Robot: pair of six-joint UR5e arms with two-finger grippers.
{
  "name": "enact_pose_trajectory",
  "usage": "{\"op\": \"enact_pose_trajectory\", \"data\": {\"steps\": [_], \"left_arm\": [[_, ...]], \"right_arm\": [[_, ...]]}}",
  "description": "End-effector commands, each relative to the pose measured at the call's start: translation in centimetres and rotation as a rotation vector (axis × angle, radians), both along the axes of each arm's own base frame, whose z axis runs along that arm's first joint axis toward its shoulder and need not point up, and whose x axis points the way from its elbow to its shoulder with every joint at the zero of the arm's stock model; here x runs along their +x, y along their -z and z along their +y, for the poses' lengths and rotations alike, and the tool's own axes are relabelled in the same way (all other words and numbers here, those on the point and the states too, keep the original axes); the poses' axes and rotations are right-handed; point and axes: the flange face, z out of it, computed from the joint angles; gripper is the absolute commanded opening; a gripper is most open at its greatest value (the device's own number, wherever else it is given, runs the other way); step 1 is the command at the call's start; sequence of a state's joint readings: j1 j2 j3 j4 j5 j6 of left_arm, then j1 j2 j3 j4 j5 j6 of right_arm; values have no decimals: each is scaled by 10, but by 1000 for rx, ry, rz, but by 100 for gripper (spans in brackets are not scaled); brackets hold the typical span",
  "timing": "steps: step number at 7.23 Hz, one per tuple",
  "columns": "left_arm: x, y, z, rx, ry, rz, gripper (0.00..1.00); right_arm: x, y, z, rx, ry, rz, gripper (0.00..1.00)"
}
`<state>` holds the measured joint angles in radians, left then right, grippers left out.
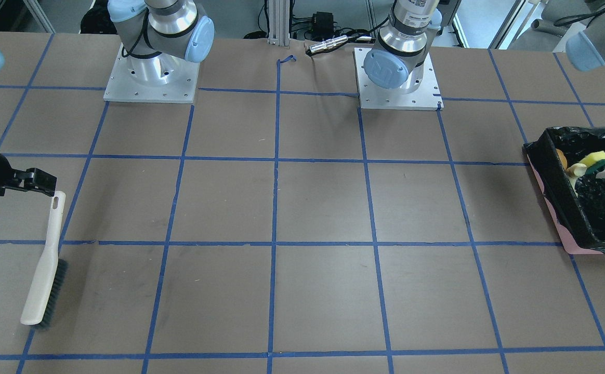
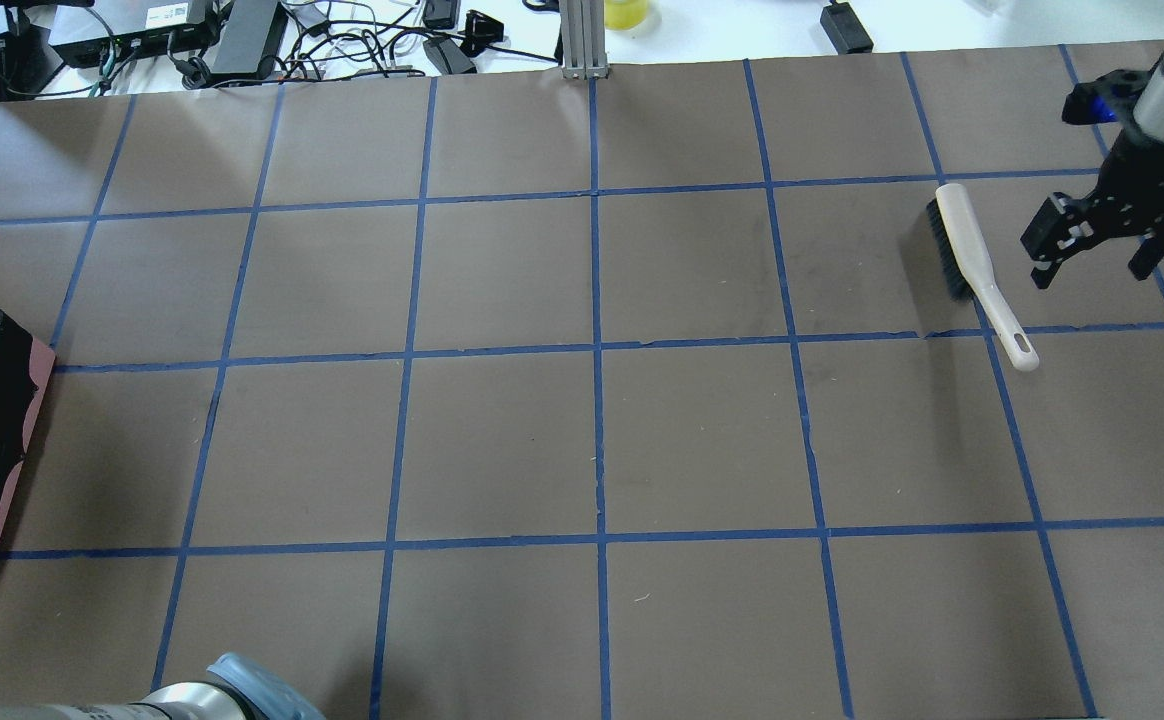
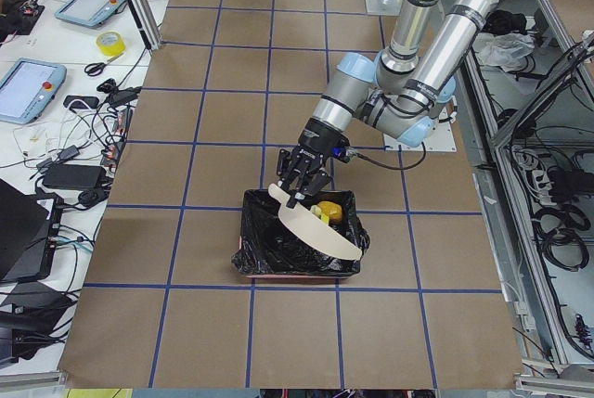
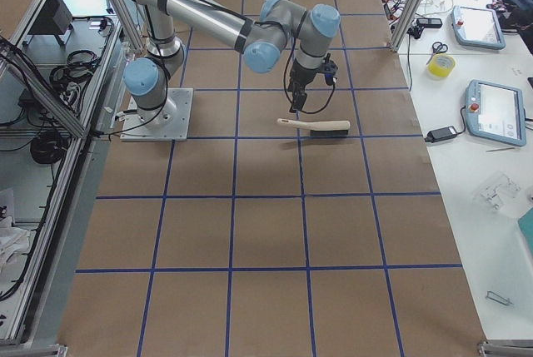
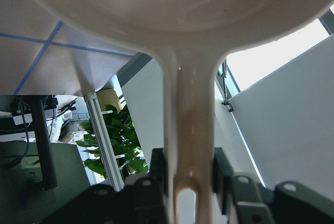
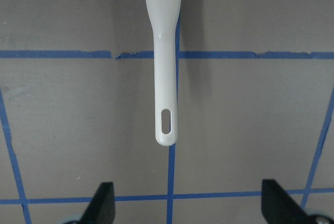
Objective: Sweep and dump trash into bin
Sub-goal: 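Tilt the dustpan further with the left gripper while the right sets down the brush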
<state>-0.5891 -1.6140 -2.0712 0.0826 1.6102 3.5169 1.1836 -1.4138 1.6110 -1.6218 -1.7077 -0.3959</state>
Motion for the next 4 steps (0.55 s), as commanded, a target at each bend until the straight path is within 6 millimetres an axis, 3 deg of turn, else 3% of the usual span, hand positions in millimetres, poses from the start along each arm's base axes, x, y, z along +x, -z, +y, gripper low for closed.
{"op": "enact_pose_trajectory", "data": {"steps": [1,2,3,4], "left_arm": [[-4,-2,2,0,2,1,1],[-1,-5,-2,15,8,25,1],[9,-18,-13,52,10,94,0],[23,-31,-27,101,18,178,0]], "right_arm": [[-4,-93,-2,-64,4,26,100],[-7,-129,-11,-97,7,30,100],[-6,-153,-12,-126,5,40,100],[-2,-148,-9,-94,-1,26,100]]}}
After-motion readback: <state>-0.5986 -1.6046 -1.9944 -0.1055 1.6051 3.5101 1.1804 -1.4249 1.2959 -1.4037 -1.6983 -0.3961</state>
